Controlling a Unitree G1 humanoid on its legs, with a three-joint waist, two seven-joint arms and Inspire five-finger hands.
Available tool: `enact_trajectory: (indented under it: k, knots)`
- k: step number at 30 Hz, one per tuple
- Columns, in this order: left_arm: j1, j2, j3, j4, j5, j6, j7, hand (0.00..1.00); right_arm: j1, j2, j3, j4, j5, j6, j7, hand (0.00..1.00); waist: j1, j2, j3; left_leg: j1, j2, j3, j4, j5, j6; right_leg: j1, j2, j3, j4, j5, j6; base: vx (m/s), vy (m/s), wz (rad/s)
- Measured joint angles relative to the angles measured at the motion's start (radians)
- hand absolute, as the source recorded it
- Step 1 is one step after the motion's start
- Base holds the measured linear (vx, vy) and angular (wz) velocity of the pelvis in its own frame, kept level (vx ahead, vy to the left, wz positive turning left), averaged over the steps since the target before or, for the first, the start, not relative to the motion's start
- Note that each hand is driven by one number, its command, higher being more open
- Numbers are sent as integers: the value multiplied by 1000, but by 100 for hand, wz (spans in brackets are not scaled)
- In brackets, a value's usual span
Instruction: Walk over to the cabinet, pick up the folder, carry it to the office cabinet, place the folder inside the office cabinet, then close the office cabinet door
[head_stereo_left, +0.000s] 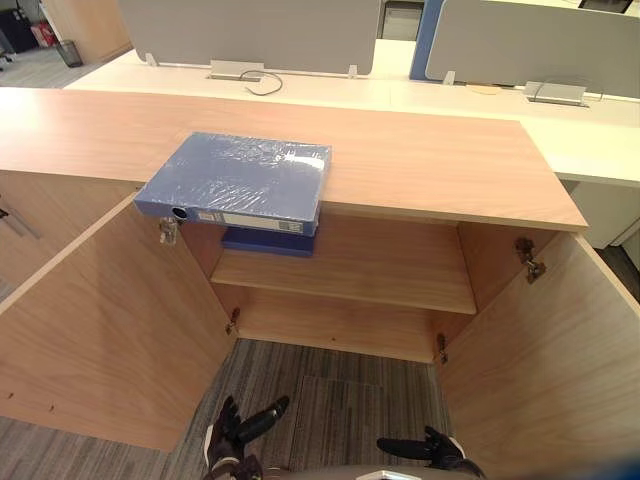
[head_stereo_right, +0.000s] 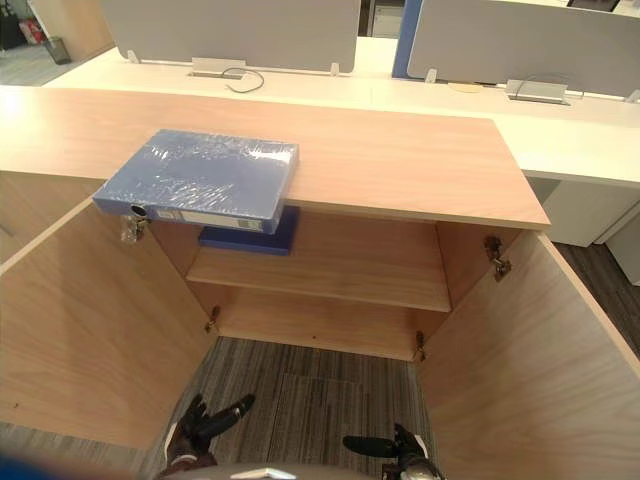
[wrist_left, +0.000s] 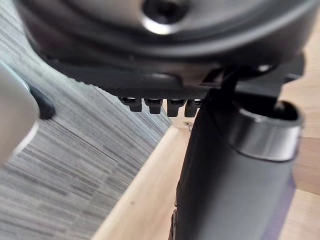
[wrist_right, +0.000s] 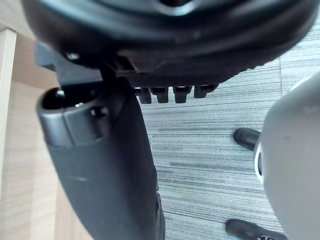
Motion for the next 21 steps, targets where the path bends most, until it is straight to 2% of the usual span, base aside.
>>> enact_trajectory:
  k: [4, 8, 11, 12, 16, 19, 21]
  knots:
    - [5, -4, 37, -214, -190, -2, 2, 100, 0, 19, 32, -7, 0, -1, 1, 100, 13, -10, -5, -3, -23, -15, 0, 3, 5, 13, -17, -17, -23, 13, 11, 6, 71, 13]
    - [0, -3, 92, -433, -143, -9, 66, 100, 1, 43, 72, -17, -4, 0, 16, 100, 36, -10, -6, -12, -30, -23, -1, 6, 10, 14, -20, -28, -30, 20, 12, -29, 47, 8]
    - [-1, -18, 138, -568, 37, -3, 115, 100, 2, 59, 71, -15, -28, 6, 26, 100, 48, -8, -10, -24, -32, -34, 1, 9, 14, 14, -21, -35, -30, 20, 12, -33, 11, 12]
    - [0, -33, 162, -611, 151, 9, 134, 100, 3, 60, 71, -14, -39, 8, 29, 100, 51, -9, -13, -29, -34, -42, 4, 9, 14, 14, -20, -39, -30, 19, 12, -26, 1, 14]
    - [32, -55, 208, -724, 466, 87, 179, 100, 5, 69, 70, -4, -41, 11, 40, 100, 57, -15, -25, -35, -33, -48, 10, 8, 13, 13, -17, -40, -30, 19, 11, -7, 0, 5]
    - [40, -57, 240, -773, 601, 132, 211, 100, 3, 78, 70, 4, -50, 16, 45, 100, 58, -23, -31, -35, -29, -49, 13, 7, 11, 13, -14, -39, -30, 18, 10, 0, 0, 0]
    - [42, -55, 257, -836, 735, 157, 264, 100, 7, 82, 70, 6, -78, 19, 47, 100, 58, -33, -38, -35, -25, -48, 17, 4, 7, 13, -10, -38, -31, 17, 8, 0, 0, 0]
